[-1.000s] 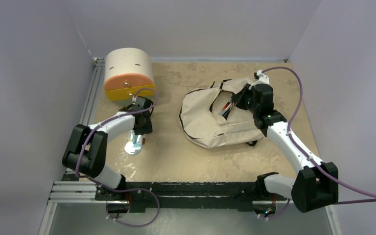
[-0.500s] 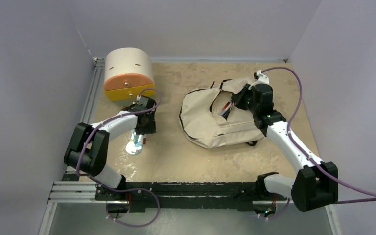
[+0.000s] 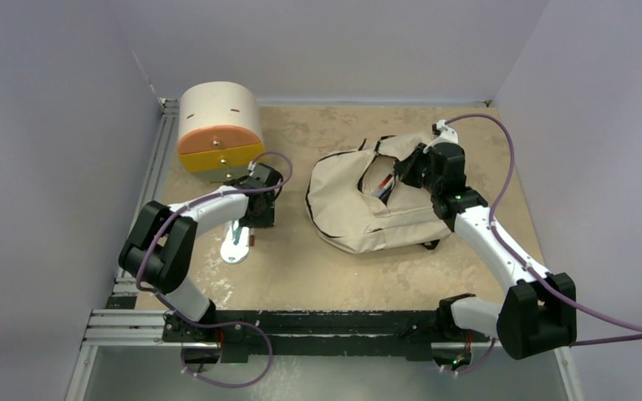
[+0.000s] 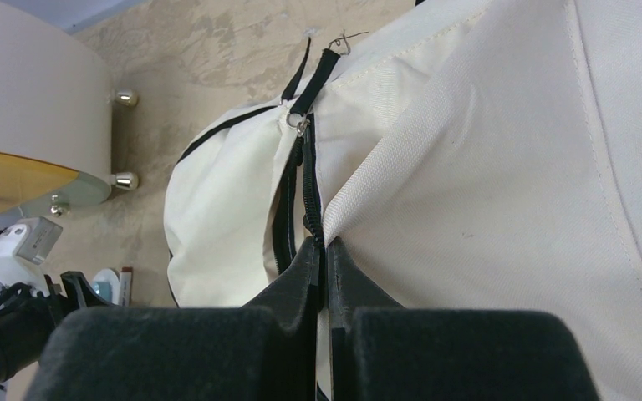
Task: Pack the student bag
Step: Pick up the stationery from the center of the board.
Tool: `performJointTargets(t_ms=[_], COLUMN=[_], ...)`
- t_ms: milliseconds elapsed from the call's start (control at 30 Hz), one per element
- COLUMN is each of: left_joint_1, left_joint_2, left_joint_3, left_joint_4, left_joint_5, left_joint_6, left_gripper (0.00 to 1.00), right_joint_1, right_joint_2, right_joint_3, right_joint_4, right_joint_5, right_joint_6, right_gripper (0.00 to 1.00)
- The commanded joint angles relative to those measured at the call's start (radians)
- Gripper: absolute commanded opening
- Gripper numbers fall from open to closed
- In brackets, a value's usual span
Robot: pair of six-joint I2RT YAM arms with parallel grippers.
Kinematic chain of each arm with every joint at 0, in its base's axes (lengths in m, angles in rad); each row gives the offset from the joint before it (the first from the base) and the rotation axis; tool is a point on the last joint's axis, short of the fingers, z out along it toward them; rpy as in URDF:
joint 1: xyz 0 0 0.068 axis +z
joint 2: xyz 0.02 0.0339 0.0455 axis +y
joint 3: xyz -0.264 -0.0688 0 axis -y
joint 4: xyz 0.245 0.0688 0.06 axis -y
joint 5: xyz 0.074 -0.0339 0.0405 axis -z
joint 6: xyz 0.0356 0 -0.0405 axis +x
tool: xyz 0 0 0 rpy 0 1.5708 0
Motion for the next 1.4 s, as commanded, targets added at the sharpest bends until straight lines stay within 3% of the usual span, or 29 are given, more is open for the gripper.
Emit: performJointTargets(t_ms=[0, 233, 767, 1100, 1367], left_joint_1=[-0.031, -0.061, -0.064, -0.040, -0.047], left_joint_2=[0.046, 0.073, 0.076, 0.087, 0.086], left_joint_3=[0.037, 0.049, 0.023, -0.007, -0.004], left_joint_4=[-0.028, -0.042, 0.030, 0.027, 0.033], left_joint_5=[-0.054, -0.079, 0.052, 0.123, 0.127], left_joint_6=[0.006, -0.001, -0.015, -0.063, -0.017], left_gripper=[0.46, 0.46, 0.28, 0.28, 0.10], right_joint_1=[0.007, 0.007, 0.006, 0.007, 0.008], right_joint_2=[-0.009, -0.006, -0.010, -0.017, -0.020], right_joint_3=[0.013, 0.013, 0.013, 0.017, 0.011], right_joint_4=[0.092, 0.090, 0.083, 0.080, 0.078], right_joint_5=[-0.035, -0.038, -0.034, -0.029, -0.025], right_joint_6=[-0.002, -0.003, -0.002, -0.002, -0.002], right_gripper=[0.00, 0.00, 0.00, 0.00, 0.00])
